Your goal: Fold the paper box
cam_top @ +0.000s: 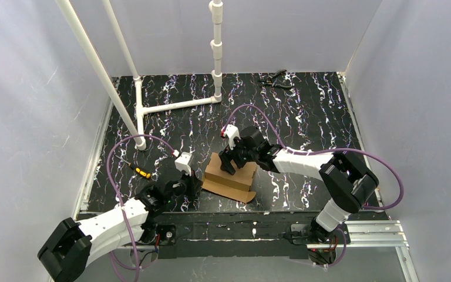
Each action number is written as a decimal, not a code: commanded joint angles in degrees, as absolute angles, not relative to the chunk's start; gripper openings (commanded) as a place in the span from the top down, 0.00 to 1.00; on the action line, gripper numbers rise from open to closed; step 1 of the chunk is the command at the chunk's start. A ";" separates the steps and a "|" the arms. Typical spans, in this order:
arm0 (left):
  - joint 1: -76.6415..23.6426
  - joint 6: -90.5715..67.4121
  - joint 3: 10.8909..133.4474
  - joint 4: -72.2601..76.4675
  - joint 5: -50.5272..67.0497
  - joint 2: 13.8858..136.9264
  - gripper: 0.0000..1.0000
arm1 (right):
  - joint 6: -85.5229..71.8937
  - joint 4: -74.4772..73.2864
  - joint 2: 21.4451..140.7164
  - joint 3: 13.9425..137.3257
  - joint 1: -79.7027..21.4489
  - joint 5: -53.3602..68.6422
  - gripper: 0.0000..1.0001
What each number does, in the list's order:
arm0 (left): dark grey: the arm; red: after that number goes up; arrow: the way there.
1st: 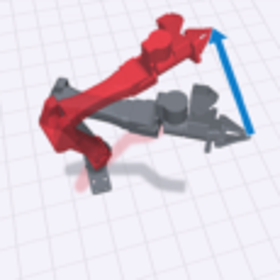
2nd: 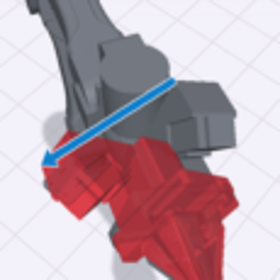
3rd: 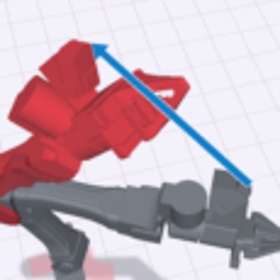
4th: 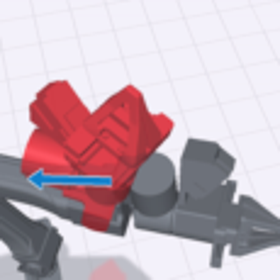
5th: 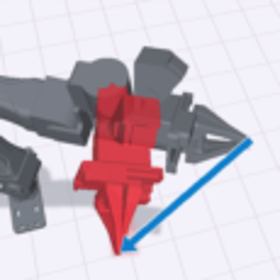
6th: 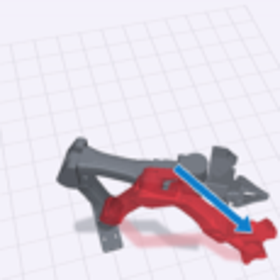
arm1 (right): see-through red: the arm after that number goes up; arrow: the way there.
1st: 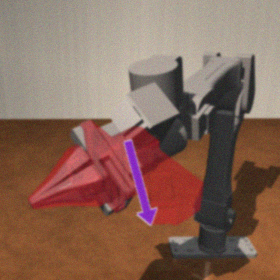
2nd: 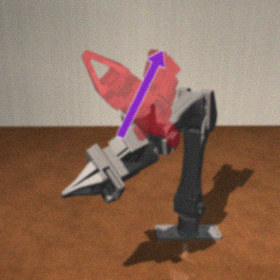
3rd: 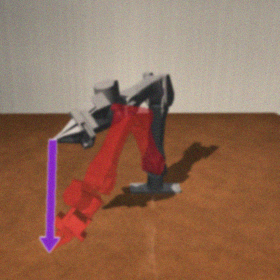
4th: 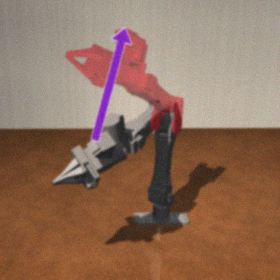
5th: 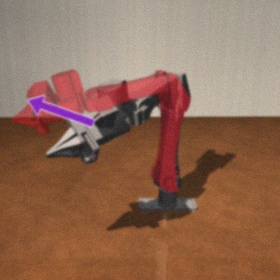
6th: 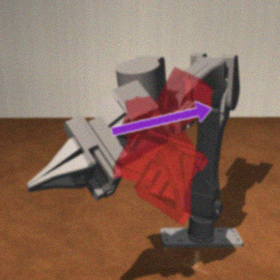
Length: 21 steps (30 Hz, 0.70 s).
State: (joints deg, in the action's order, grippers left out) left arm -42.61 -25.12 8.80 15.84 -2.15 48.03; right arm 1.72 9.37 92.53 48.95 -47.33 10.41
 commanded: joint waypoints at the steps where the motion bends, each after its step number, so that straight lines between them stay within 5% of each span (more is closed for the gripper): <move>1: -42.83 -23.75 8.81 16.16 -1.85 46.48 1.00 | 2.95 6.77 95.23 47.90 -47.02 4.83 0.15; 21: -43.76 -21.31 11.71 16.08 0.00 50.53 1.00 | 2.03 6.61 96.35 48.34 -47.37 3.78 0.14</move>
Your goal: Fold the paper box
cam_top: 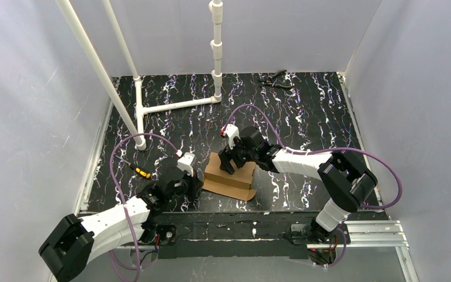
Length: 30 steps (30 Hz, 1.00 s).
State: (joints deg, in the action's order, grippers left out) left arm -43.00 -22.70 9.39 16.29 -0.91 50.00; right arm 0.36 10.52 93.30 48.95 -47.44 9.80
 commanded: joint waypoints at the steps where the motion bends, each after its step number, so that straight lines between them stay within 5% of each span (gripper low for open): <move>1: -43.94 -21.21 11.91 16.08 0.00 50.82 1.00 | 2.02 6.59 96.33 48.34 -47.37 3.70 0.14; 30: -44.75 -23.55 18.90 9.53 -3.91 53.60 1.00 | 3.42 5.72 97.38 48.87 -48.33 4.40 0.13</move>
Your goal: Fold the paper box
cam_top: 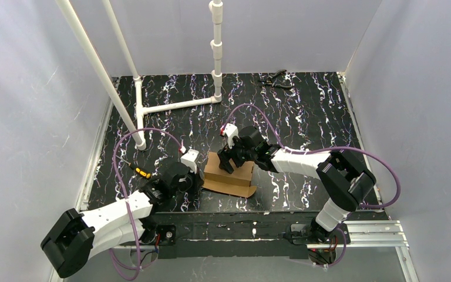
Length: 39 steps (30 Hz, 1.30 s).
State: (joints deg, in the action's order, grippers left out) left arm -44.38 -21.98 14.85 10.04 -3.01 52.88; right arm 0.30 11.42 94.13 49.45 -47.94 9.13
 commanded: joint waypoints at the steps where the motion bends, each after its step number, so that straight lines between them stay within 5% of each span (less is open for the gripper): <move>1: -44.74 -24.38 19.40 9.24 -3.95 54.05 1.00 | 3.43 5.71 97.38 48.87 -48.34 4.37 0.13; 39: -42.98 -41.36 34.74 -8.31 -14.23 63.43 1.00 | 4.17 5.65 96.97 48.95 -48.96 6.65 0.10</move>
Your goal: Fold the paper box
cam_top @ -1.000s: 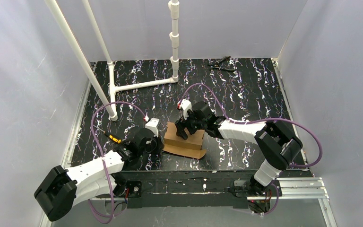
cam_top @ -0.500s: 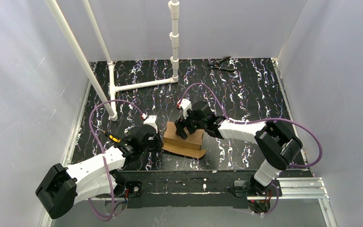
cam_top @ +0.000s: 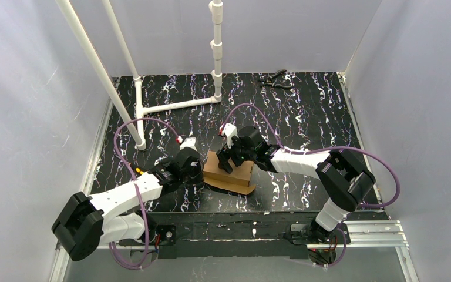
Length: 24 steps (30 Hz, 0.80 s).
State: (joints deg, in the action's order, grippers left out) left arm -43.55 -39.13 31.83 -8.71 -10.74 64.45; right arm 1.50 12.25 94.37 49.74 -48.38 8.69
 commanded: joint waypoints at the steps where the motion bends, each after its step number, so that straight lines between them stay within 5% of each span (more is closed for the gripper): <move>1: -42.98 -41.34 34.61 -8.34 -13.91 63.51 1.00 | 4.26 5.63 96.85 49.03 -48.96 6.49 0.10; 6: -42.98 -42.55 33.40 -8.17 -12.04 63.12 1.00 | 5.08 5.28 95.28 49.52 -48.96 5.79 0.05; 19: -42.90 -43.73 32.71 -11.51 -10.84 57.02 0.82 | 8.13 3.90 88.76 50.89 -46.62 9.73 0.02; 24: -42.75 -42.54 32.18 -12.84 -9.83 53.18 0.56 | 10.61 1.55 86.12 51.60 -44.08 16.90 0.02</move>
State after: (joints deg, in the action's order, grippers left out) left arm -43.22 -43.44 31.86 -10.76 -10.26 56.80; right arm 7.55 4.40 89.89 49.93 -45.98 10.55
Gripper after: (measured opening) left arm 0.353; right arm 0.983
